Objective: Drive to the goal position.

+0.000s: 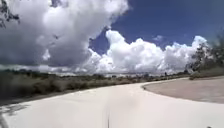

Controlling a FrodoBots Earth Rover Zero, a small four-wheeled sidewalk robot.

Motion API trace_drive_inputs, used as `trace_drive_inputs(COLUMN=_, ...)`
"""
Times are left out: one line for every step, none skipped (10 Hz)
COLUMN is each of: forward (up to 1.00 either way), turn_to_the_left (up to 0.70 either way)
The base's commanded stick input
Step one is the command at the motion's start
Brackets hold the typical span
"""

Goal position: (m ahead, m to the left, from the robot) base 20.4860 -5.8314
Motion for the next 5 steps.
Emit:
trace_drive_inputs(forward=0.85, turn_to_the_left=0.0)
trace_drive_inputs(forward=0.85, turn_to_the_left=0.0)
trace_drive_inputs(forward=0.85, turn_to_the_left=0.0)
trace_drive_inputs(forward=0.85, turn_to_the_left=0.0)
trace_drive_inputs(forward=0.85, turn_to_the_left=0.0)
